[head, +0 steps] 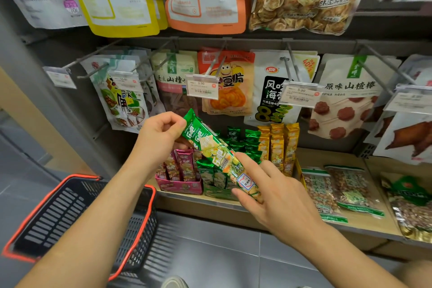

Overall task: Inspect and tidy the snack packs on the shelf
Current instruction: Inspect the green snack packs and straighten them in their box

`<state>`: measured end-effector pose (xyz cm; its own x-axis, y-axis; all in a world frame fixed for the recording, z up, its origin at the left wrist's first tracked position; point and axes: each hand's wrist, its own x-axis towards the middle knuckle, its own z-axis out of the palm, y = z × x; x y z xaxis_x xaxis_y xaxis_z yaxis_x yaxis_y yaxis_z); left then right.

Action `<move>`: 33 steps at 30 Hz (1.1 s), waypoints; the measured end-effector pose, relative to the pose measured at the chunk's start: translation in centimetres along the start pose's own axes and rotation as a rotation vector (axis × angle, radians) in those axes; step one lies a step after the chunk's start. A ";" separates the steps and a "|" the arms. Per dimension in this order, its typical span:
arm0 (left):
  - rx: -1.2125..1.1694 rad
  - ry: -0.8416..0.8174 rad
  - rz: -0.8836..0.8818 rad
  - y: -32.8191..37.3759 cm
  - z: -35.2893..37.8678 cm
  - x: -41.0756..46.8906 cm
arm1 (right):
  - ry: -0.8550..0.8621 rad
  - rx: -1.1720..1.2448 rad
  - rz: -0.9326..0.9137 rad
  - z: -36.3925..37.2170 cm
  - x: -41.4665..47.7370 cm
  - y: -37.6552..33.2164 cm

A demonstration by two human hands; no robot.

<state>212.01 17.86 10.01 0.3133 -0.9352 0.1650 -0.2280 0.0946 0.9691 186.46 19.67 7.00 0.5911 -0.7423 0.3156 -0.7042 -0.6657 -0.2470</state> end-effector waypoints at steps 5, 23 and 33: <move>-0.009 -0.163 -0.017 0.1 0.1 -0.1 | -0.022 0.147 0.003 0.0 -0.4 0.4; -0.084 0.123 -0.216 -1.8 -1.1 1.0 | 0.060 0.880 0.301 -0.2 0.2 2.4; 0.251 -0.303 -0.005 -0.2 -2.7 0.3 | 0.234 1.418 0.522 -1.0 1.2 3.4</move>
<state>214.62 18.43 10.32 0.0375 -0.9973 0.0628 -0.4577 0.0387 0.8883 184.39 16.66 7.42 0.2352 -0.9718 0.0178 0.2174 0.0348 -0.9755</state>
